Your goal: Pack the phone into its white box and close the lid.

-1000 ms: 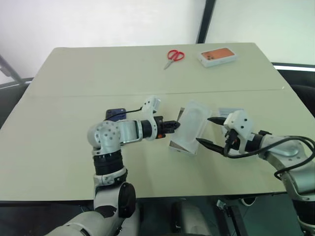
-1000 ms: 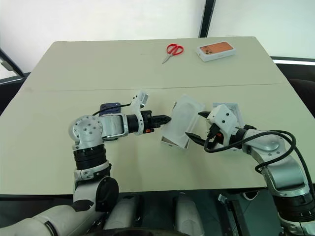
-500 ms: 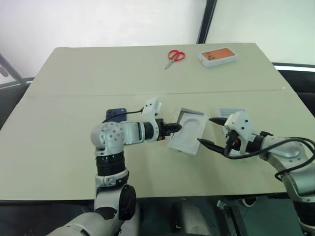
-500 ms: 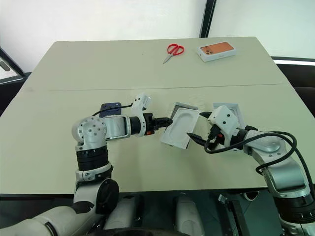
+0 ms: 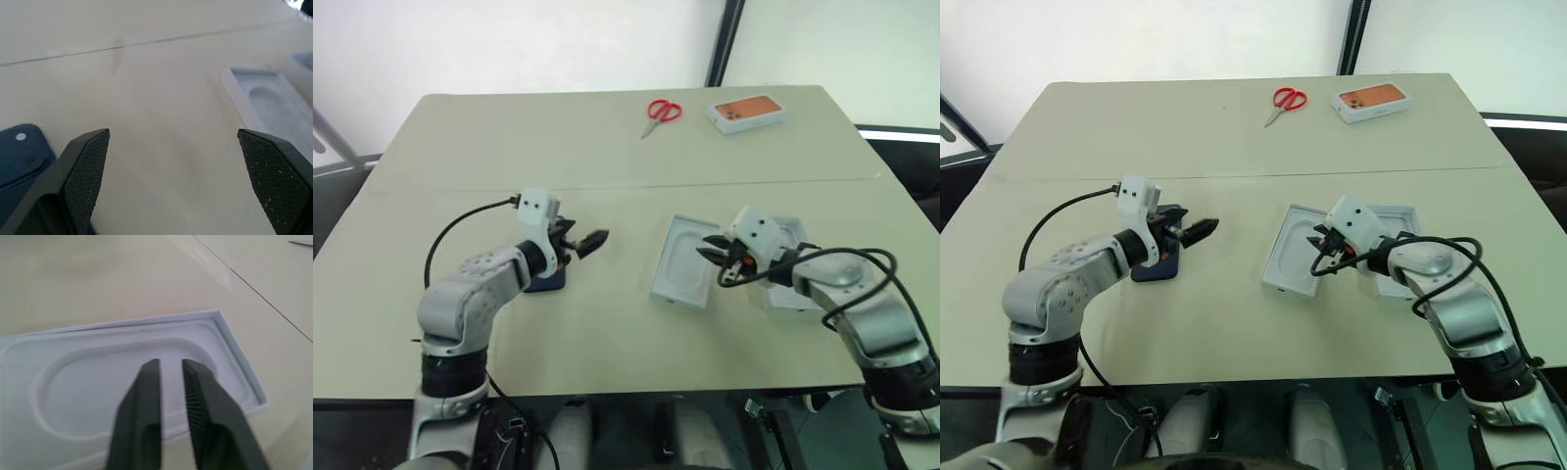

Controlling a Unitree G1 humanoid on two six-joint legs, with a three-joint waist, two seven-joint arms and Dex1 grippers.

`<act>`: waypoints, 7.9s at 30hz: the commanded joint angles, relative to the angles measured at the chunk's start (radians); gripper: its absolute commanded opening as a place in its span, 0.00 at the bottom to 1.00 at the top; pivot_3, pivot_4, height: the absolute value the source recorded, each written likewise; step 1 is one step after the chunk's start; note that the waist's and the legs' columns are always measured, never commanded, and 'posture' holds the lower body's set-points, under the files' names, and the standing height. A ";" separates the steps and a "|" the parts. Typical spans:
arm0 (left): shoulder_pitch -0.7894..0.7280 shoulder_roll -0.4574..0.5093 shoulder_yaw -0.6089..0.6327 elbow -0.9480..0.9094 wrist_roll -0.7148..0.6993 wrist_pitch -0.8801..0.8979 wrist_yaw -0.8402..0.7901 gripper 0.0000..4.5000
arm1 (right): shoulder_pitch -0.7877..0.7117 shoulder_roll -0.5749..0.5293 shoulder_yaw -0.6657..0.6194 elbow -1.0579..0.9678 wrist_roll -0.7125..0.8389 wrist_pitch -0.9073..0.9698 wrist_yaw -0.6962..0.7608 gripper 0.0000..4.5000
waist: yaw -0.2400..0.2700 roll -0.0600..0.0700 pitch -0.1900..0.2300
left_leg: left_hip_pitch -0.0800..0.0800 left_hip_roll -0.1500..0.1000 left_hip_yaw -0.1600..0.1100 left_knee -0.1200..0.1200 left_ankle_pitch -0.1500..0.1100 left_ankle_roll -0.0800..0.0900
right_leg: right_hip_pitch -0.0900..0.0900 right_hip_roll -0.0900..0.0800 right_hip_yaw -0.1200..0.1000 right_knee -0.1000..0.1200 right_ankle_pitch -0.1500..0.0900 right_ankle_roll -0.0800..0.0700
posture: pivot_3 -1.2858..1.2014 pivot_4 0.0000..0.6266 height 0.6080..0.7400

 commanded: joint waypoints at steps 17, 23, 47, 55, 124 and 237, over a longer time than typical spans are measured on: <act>0.197 0.180 -0.035 -0.102 -0.061 -0.280 -0.308 0.98 | -0.183 0.131 0.130 0.293 -0.223 -0.036 -0.086 0.00 | -0.007 0.000 0.000 | -0.001 0.001 0.001 0.001 -0.005 0.009 | -0.001 0.001 0.001 0.000 0.000 0.000 | 0.52 0.24 0.68; 0.210 0.177 -0.055 -0.107 -0.052 -0.289 -0.292 0.98 | -0.166 0.139 0.145 0.338 -0.305 -0.141 -0.133 0.00 | -0.007 0.000 0.000 | 0.000 0.001 0.002 0.001 -0.005 0.009 | -0.001 0.001 0.001 0.001 0.000 0.000 | 0.52 0.24 0.68; 0.201 0.171 -0.046 -0.073 -0.043 -0.283 -0.247 0.98 | 0.027 -0.025 0.147 0.004 -0.272 -0.197 0.178 0.00 | -0.007 0.000 0.000 | 0.000 0.001 0.002 0.001 -0.006 0.010 | -0.001 0.002 0.001 0.001 0.000 0.000 | 0.52 0.24 0.68; 0.238 0.182 0.025 -0.075 -0.063 -0.270 -0.219 0.98 | 0.001 -0.008 0.067 -0.017 -0.199 -0.214 0.208 0.00 | -0.006 0.000 0.000 | 0.000 0.001 0.001 0.001 -0.006 0.010 | -0.001 0.001 0.001 0.001 0.000 0.000 | 0.52 0.24 0.68; 0.172 0.070 0.465 0.095 -0.344 0.077 0.265 1.00 | -0.295 0.350 0.292 0.167 -0.133 -0.084 0.099 0.01 | -0.008 0.000 0.000 | 0.001 0.002 0.000 0.001 -0.007 0.012 | -0.002 0.002 0.004 0.001 0.001 0.001 | 0.52 0.24 0.68; -0.179 -0.629 0.284 0.320 -1.111 0.382 1.070 0.00 | -0.035 -0.041 -0.050 0.036 -0.172 -0.276 0.263 0.00 | 0.019 -0.012 0.001 | -0.002 -0.002 0.004 0.003 -0.003 0.003 | -0.003 -0.001 0.007 -0.005 0.005 0.009 | 0.52 0.24 0.68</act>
